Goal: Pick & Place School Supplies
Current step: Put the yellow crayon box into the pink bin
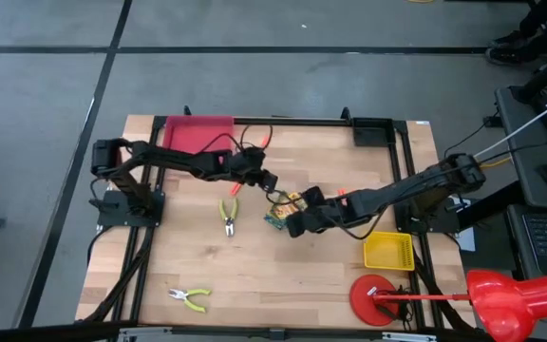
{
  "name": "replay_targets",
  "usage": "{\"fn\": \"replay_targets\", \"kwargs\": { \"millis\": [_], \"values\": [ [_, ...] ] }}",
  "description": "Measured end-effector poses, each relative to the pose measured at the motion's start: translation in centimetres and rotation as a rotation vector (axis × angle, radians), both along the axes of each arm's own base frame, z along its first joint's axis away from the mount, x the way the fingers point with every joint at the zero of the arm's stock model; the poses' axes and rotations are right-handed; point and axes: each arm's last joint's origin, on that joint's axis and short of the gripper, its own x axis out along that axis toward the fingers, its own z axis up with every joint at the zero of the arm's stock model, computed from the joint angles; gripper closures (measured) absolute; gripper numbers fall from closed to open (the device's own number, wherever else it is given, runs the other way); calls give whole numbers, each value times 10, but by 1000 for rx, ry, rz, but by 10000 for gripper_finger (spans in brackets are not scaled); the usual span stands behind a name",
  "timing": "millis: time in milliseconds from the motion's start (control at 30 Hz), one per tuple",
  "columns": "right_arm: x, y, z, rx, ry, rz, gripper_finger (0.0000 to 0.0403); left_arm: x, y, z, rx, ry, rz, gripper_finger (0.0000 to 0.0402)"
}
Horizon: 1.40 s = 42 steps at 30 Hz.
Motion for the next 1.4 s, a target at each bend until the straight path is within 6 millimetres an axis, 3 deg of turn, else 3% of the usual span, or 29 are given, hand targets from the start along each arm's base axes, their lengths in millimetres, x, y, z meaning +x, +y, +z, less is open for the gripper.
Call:
{"fn": "replay_targets", "kwargs": {
  "millis": [133,233,533,700,1400],
  "values": [
    [-28,-10,17,-33,65,-135,249,-10,-3,17,30,-9,-25,310],
    [-43,-8,19,-7,59,-193,249,-17,-8,27,40,-2,-37,287],
    [-70,1,-52,276,-210,-332,250,-19,-35,42,20,-77,-165,241],
    [-81,-4,-72,300,-318,-421,250,-16,-48,40,10,-85,-196,236],
    [-71,-13,-89,256,-347,-481,250,-16,-47,41,10,-90,-195,237]
  ]
}}
